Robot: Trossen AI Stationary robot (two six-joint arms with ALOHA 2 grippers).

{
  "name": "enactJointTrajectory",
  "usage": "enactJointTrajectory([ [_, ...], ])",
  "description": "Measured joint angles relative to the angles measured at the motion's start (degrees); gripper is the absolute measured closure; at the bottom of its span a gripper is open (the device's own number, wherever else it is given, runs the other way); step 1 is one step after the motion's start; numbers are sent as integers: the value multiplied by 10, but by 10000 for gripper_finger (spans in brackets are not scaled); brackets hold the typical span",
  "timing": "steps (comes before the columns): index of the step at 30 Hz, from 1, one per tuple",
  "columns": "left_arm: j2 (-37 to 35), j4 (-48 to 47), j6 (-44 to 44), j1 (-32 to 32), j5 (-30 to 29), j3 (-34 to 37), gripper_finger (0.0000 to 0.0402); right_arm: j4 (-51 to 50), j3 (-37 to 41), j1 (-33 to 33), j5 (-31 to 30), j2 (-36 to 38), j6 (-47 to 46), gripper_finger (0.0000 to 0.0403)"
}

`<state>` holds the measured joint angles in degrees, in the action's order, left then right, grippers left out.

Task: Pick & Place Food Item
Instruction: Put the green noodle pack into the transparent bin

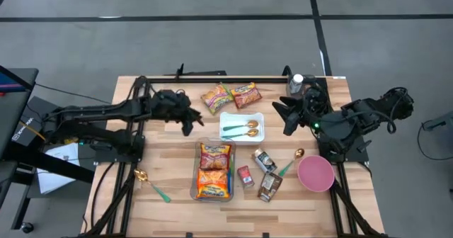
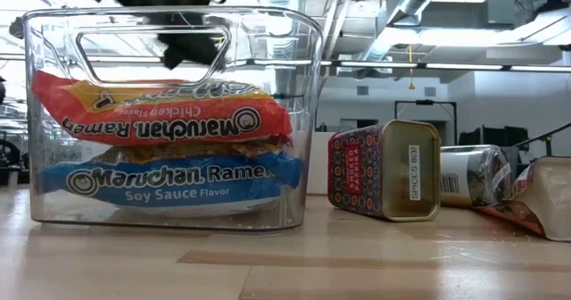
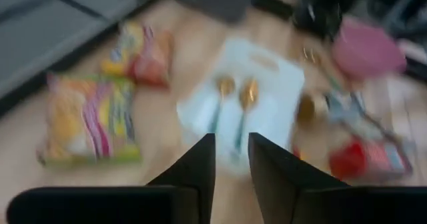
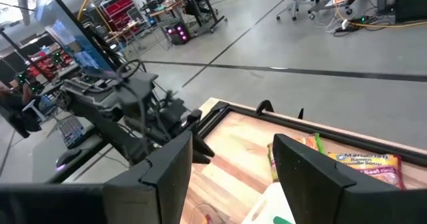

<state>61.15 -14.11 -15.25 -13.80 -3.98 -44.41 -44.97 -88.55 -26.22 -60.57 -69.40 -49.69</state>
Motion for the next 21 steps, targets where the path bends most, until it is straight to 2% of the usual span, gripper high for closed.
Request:
enactJointTrajectory([
  [3, 43, 32, -11, -12, -43, -40, 308, -1, 0, 12, 16, 1, 3, 200],
  [7, 114, 55, -41, -63, -45, -107, 296, 0, 0, 27, 36, 2, 6, 200],
  [11, 187, 54, -78, -126, -5, -159, 291, 0, 0, 36, 51, 2, 4, 200],
  [17, 270, 4, -227, -214, 69, -164, 290, -1, 0, 34, 52, 1, -3, 200],
  [21, 313, -14, -228, -243, 73, -158, 290, -11, 0, 33, 52, 1, -14, 200],
])
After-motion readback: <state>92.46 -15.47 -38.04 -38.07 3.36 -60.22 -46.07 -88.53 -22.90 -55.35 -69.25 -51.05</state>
